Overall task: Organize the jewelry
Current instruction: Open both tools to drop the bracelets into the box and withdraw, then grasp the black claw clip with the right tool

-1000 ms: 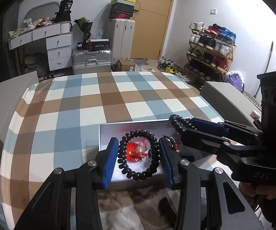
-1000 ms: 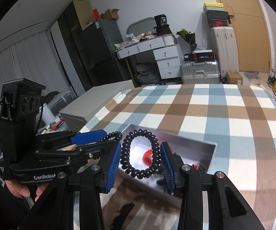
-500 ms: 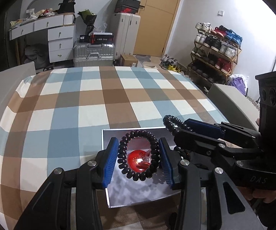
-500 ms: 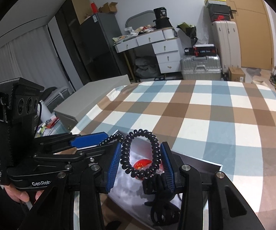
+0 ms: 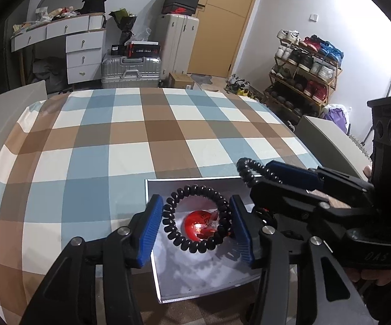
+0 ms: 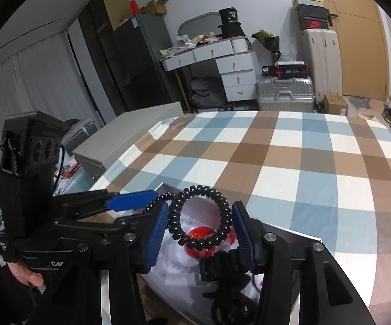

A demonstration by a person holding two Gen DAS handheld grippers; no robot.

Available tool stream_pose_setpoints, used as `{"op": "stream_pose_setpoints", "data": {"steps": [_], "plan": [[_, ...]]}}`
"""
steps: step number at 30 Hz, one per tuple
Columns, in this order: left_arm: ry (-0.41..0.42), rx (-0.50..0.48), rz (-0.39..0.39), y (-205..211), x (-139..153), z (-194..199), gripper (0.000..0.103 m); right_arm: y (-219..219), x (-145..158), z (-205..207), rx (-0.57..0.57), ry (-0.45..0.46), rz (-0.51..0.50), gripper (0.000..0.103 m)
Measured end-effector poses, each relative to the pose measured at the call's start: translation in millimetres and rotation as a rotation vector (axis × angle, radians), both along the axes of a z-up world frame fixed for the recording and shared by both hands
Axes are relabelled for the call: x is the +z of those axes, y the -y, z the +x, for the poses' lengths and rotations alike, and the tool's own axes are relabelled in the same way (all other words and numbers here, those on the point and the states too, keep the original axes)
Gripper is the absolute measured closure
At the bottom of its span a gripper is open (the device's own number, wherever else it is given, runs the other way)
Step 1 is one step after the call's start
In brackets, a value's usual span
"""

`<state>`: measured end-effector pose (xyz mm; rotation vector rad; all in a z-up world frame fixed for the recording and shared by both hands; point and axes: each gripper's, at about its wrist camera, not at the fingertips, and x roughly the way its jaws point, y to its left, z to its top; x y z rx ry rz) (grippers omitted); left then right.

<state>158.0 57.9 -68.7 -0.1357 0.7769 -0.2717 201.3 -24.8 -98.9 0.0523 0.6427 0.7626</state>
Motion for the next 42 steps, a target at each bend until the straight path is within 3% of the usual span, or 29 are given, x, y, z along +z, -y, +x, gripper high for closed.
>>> {"op": "stream_pose_setpoints", "data": {"steps": [2,5,7,11,20,29,34,42], "plan": [[0.003,0.0,0.028,2.3,2.1,-2.0,0.056,2.2,2.3,-2.2,-0.005,0.007,0.009,0.049],[0.021,0.004,0.056,3.7,6.2,-5.1,0.046,2.8,4.7,-3.3,0.015,-0.009,0.023,0.041],[0.038,0.038,0.081,0.7,8.7,-6.3,0.029,5.0,8.2,-5.8,0.003,0.002,0.024,0.041],[0.055,0.051,0.032,-7.5,16.4,-14.3,0.029,14.8,17.1,-14.5,-0.029,0.019,0.044,0.04],[0.101,0.082,0.081,1.3,34.2,-39.4,0.027,42.9,38.7,-51.4,-0.088,0.081,0.076,0.023],[0.137,0.114,0.111,11.3,40.1,-68.0,0.021,64.3,50.8,-95.3,-0.109,0.16,0.041,0.007],[0.1,0.156,0.097,10.8,27.0,-82.9,0.019,71.5,39.9,-122.5,-0.115,0.163,0.03,0.0],[0.021,0.241,0.12,-1.4,-1.2,-105.0,0.019,69.3,-10.8,-147.1,-0.138,0.02,-0.018,0.0]]}}
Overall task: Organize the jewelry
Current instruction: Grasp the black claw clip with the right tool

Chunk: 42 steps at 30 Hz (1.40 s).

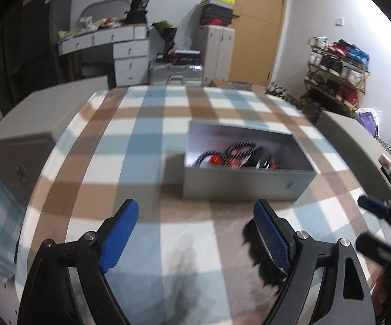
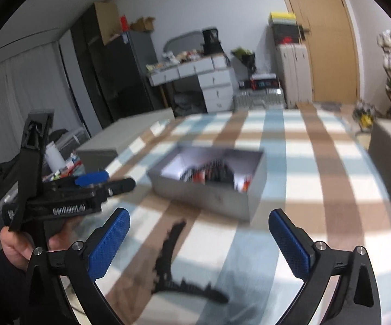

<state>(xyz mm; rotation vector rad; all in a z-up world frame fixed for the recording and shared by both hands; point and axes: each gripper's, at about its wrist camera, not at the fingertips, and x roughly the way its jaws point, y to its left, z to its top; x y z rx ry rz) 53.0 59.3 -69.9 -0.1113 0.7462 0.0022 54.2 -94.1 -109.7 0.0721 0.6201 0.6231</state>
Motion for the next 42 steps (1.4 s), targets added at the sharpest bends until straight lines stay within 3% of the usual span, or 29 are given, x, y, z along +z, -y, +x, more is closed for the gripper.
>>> {"op": "stream_pose_setpoints", "data": {"steps": [10,16,24,28,30,42], "plan": [[-0.051,0.087,-0.064,-18.6,-20.4,-32.2,0.019,-12.7,-51.7,-16.8,-0.067,-0.133,-0.088,0.0],[-0.073,0.099,-0.086,-25.5,-28.9,-45.0,0.019,-32.6,-61.6,-26.0,-0.112,-0.131,-0.174,0.0],[-0.082,0.109,-0.127,-36.4,-33.4,-53.4,0.019,-59.1,-69.7,-39.6,-0.143,-0.049,-0.328,0.0],[-0.09,0.102,-0.138,-38.0,-36.9,-54.4,0.019,-57.9,-70.1,-42.2,-0.148,-0.028,-0.317,0.002],[-0.093,0.098,-0.143,-37.7,-38.2,-55.9,0.019,-55.6,-68.9,-42.3,-0.153,-0.024,-0.311,0.009],[-0.103,0.066,-0.135,-28.9,-37.7,-54.9,0.019,-39.2,-64.4,-48.6,-0.168,0.003,-0.256,0.009]]}}
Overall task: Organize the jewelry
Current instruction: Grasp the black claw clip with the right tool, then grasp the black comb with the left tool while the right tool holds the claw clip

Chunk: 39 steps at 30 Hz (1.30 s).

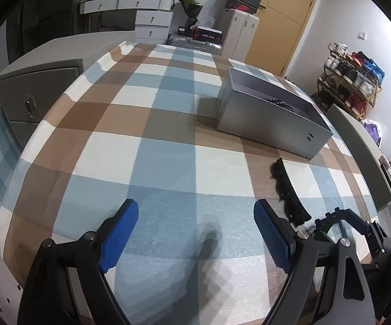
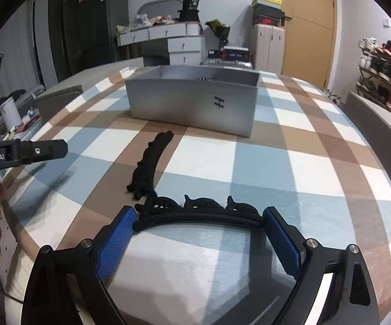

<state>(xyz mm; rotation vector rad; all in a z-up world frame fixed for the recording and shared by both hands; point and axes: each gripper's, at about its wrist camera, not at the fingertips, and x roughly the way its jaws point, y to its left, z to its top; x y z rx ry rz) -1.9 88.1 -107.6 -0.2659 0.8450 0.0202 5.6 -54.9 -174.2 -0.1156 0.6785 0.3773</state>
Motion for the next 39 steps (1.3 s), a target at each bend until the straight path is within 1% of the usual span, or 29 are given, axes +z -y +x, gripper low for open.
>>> {"op": "stream_pose_setpoints", "data": {"steps": [4,7,10,11,14,15,18,20,22,24,26,27,28,29,31,32,33,35,37,39], "plan": [[-0.013,-0.033,0.002,11.5,-0.4,4.7,0.019,13.8,4.3,-0.4,-0.005,0.017,0.033,0.009],[-0.021,-0.076,0.005,25.0,-0.9,9.1,0.019,25.9,8.7,0.9,-0.012,0.033,0.056,0.009],[-0.038,-0.16,0.009,41.8,-3.1,15.2,0.019,38.0,11.9,4.2,-0.022,0.038,0.078,0.009],[-0.058,-0.207,-0.005,48.8,-5.1,19.1,0.019,42.6,12.7,5.6,-0.029,0.038,0.087,0.009],[-0.073,-0.239,-0.038,58.3,-7.7,27.0,0.019,56.3,14.6,8.5,-0.056,0.051,0.107,0.009],[-0.074,-0.241,-0.035,61.5,-7.7,29.2,0.019,60.5,14.8,9.4,-0.059,0.055,0.114,0.009],[-0.061,-0.263,-0.009,71.9,-6.3,35.2,0.019,70.4,14.7,11.2,-0.073,0.064,0.125,0.009],[-0.059,-0.292,0.031,78.9,-4.0,39.2,0.019,76.2,14.5,11.7,-0.077,0.064,0.136,0.009],[-0.05,-0.3,0.072,82.3,0.2,43.4,0.019,81.4,14.8,11.1,-0.077,0.068,0.146,0.009],[-0.037,-0.318,0.053,83.8,2.3,48.1,0.019,85.0,15.7,10.9,-0.076,0.073,0.152,0.009],[-0.062,-0.312,0.072,84.9,1.2,56.3,0.019,88.3,16.7,10.6,-0.074,0.08,0.16,0.009],[-0.073,-0.318,0.078,85.8,-0.3,59.3,0.023,89.7,17.0,10.5,-0.074,0.084,0.164,0.009],[-0.08,-0.324,0.078,85.6,-1.3,62.5,0.034,91.0,17.1,10.4,-0.077,0.086,0.168,0.009],[-0.091,-0.33,0.077,86.6,-2.6,64.5,0.039,92.4,17.2,10.7,-0.079,0.086,0.173,0.009],[-0.114,-0.342,0.079,87.5,-5.5,68.0,0.056,95.0,16.5,11.6,-0.08,0.08,0.183,0.009],[-0.121,-0.348,0.076,88.1,-6.4,68.8,0.059,96.2,16.2,11.8,-0.082,0.08,0.185,0.009],[-0.127,-0.356,0.072,89.9,-6.8,68.8,0.065,97.2,15.8,11.9,-0.083,0.08,0.186,0.009],[-0.134,-0.367,0.068,91.9,-7.6,69.4,0.071,99.1,15.1,12.5,-0.084,0.077,0.192,0.009],[-0.138,-0.364,0.093,94.8,-7.2,69.5,0.076,101.0,14.6,12.9,-0.085,0.076,0.197,0.009],[-0.147,-0.362,0.106,97.0,-6.6,68.7,0.076,102.4,14.6,12.7,-0.084,0.074,0.204,0.009]]}}
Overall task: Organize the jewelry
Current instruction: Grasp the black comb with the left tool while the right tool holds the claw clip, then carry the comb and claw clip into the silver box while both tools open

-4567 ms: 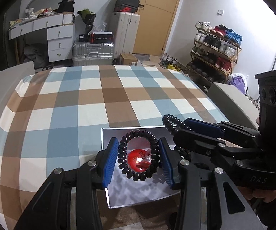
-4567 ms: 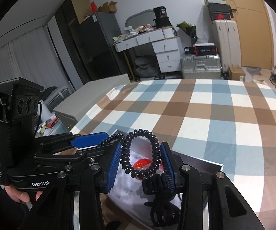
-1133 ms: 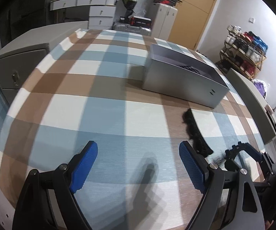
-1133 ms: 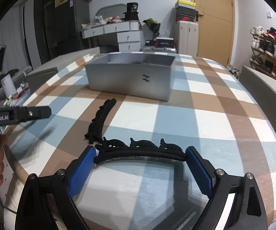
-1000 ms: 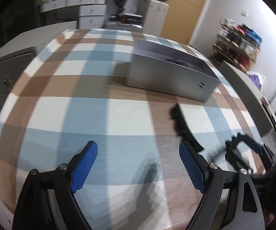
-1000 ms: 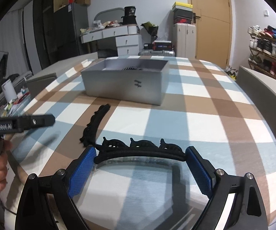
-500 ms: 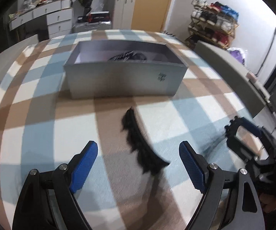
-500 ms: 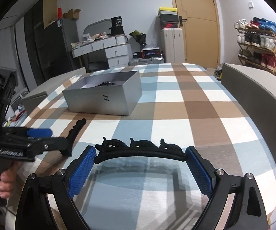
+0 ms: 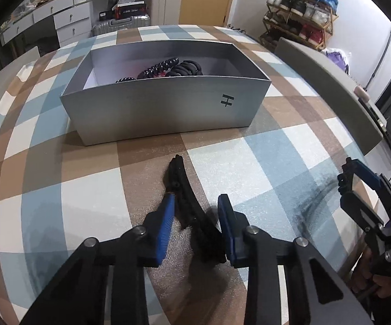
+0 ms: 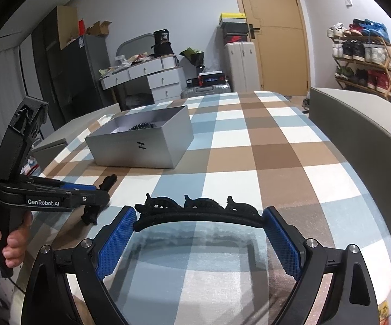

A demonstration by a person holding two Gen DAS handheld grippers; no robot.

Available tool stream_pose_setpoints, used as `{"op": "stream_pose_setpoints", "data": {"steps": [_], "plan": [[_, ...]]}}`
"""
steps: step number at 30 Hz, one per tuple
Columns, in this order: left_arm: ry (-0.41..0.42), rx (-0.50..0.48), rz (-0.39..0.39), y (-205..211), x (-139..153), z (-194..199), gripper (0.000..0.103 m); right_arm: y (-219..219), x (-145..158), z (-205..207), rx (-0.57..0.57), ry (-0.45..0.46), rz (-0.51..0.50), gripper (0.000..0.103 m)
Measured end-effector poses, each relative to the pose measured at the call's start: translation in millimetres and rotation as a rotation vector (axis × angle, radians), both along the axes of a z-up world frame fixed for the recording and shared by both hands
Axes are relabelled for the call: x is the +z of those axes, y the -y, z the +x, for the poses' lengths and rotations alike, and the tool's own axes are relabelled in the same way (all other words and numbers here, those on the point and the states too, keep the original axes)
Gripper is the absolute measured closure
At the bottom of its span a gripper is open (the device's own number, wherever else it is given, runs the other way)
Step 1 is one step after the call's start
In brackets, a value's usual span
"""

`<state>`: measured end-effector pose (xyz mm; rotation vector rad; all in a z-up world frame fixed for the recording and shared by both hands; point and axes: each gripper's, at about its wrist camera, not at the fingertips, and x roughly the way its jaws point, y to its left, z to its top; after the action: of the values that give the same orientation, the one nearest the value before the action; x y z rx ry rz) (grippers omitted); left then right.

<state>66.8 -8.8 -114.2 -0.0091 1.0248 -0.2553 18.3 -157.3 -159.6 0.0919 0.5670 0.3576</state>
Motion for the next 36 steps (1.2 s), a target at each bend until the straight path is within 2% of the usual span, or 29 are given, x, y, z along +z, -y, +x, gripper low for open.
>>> {"op": "stream_pose_setpoints", "data": {"steps": [2,4,5,10,21,29,36], "plan": [[-0.011,0.007,0.007,1.3,0.5,0.7,0.077,1.2,0.3,-0.1,0.001,0.0,0.003,0.009],[-0.013,0.015,0.036,3.0,0.7,0.8,0.086,2.4,0.9,-0.2,0.0,0.003,0.007,0.009],[-0.012,0.019,0.053,4.4,0.5,0.8,0.088,3.0,1.3,-0.5,0.0,0.003,0.01,0.009],[-0.009,0.012,0.075,8.2,-0.4,-0.6,0.092,5.8,2.3,-1.6,0.0,0.004,0.017,0.009],[0.005,-0.002,0.08,11.2,4.2,-7.9,0.093,7.7,6.6,-2.9,0.002,0.012,0.023,0.009],[0.064,0.002,0.083,11.8,19.7,-18.0,0.093,5.8,12.9,-5.1,0.011,0.014,0.028,0.009],[0.119,0.021,0.054,2.0,36.0,-24.4,0.093,-2.0,23.0,-2.9,0.043,0.005,0.058,0.009]]}}
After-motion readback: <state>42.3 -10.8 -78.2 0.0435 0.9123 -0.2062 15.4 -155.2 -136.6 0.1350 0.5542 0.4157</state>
